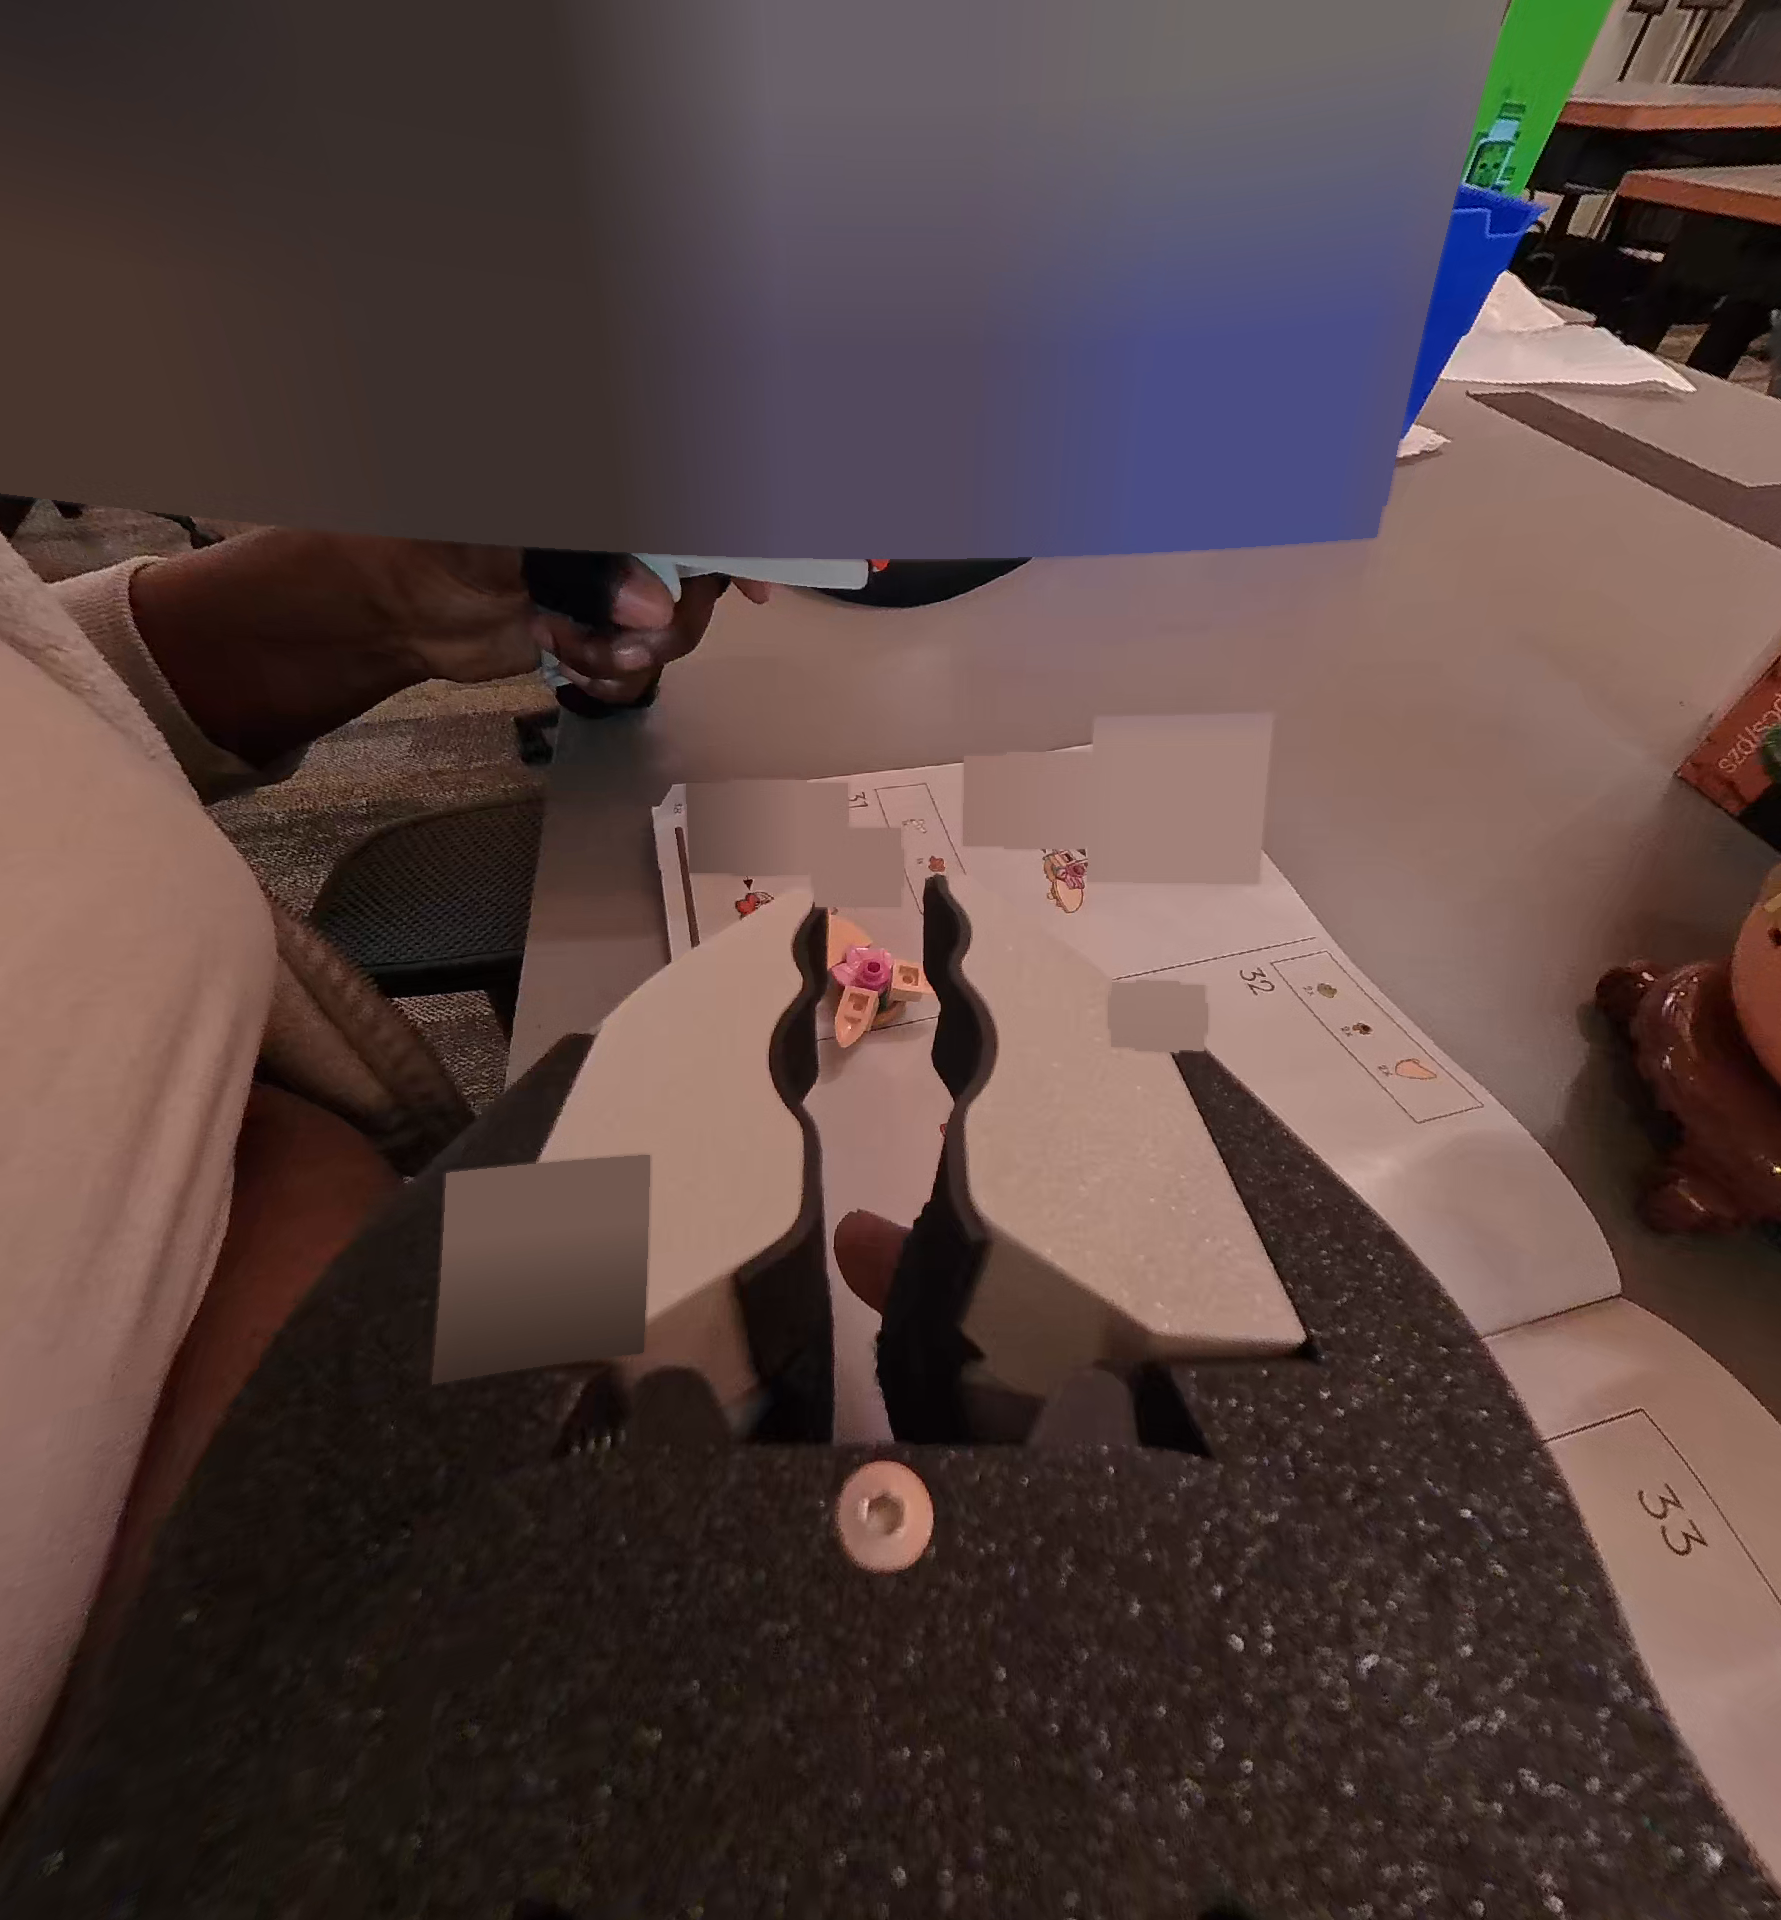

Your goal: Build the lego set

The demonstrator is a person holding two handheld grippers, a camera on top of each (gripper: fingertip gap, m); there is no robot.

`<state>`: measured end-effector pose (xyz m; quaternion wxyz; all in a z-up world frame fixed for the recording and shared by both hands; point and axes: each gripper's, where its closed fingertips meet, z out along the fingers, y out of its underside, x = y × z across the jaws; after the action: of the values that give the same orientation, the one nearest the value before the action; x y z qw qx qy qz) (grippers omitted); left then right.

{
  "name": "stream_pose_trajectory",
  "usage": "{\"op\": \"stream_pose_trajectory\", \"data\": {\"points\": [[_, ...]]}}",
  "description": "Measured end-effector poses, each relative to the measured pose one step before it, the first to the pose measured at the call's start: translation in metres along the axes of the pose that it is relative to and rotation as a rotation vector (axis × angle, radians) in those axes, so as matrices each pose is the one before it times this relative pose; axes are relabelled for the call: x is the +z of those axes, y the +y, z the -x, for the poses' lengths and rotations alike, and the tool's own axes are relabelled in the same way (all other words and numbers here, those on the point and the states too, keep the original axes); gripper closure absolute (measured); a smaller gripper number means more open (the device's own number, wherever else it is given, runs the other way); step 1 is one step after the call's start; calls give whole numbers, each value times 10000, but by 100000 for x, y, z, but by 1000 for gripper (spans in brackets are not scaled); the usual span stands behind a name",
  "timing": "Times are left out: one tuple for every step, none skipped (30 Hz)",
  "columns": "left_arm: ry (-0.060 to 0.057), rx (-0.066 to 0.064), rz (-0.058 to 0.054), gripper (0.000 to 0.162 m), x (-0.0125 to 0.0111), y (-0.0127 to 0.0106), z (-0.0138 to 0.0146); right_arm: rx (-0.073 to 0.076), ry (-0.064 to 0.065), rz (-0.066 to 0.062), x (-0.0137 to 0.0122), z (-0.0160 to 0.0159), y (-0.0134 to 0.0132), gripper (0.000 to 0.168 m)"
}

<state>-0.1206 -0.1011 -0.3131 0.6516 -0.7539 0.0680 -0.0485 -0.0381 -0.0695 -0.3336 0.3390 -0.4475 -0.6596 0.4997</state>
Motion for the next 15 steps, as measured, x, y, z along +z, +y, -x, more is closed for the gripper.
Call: {"op": "stream_pose_trajectory", "data": {"points": [[21,53,-15,162,-5,-19,-74,-12,20,-18,-20,-11,-14,151],[-9,59,-10,162,-7,-13,-41,-1,17,-25,-16,-20,-33,151],[-12,70,7,162,5,4,-55,8,13,-30,-33,-11,-35,151],[-1,87,26,162,26,32,-81,17,10,-30,-23,-36,-27,151],[17,114,41,162,44,44,-131,18,4,-26,-25,-19,-32,151],[32,151,51,162,54,49,-171,14,2,-18,-16,-13,-15,151],[7,180,60,162,72,69,-176,7,4,-6,1,-10,-7,151],[-47,199,59,162,60,69,-136,-10,4,2,2,-3,2,151],[-59,225,52,162,49,50,-134,-31,2,7,7,35,6,151],[-31,260,28,162,45,29,-193,-47,-6,16,16,48,13,151],[15,305,-24,162,39,-28,-254,-55,-16,32,33,67,36,151],[40,349,-90,162,15,-114,-301,-64,-47,43,41,116,46,151],[39,372,-156,162,-12,-188,-306,-72,-84,57,55,159,67,151],[71,378,-201,162,-6,-231,-340,-77,-121,81,63,214,90,151],[146,351,-236,162,-29,-288,-418,-41,-182,158,106,292,138,150]]}}
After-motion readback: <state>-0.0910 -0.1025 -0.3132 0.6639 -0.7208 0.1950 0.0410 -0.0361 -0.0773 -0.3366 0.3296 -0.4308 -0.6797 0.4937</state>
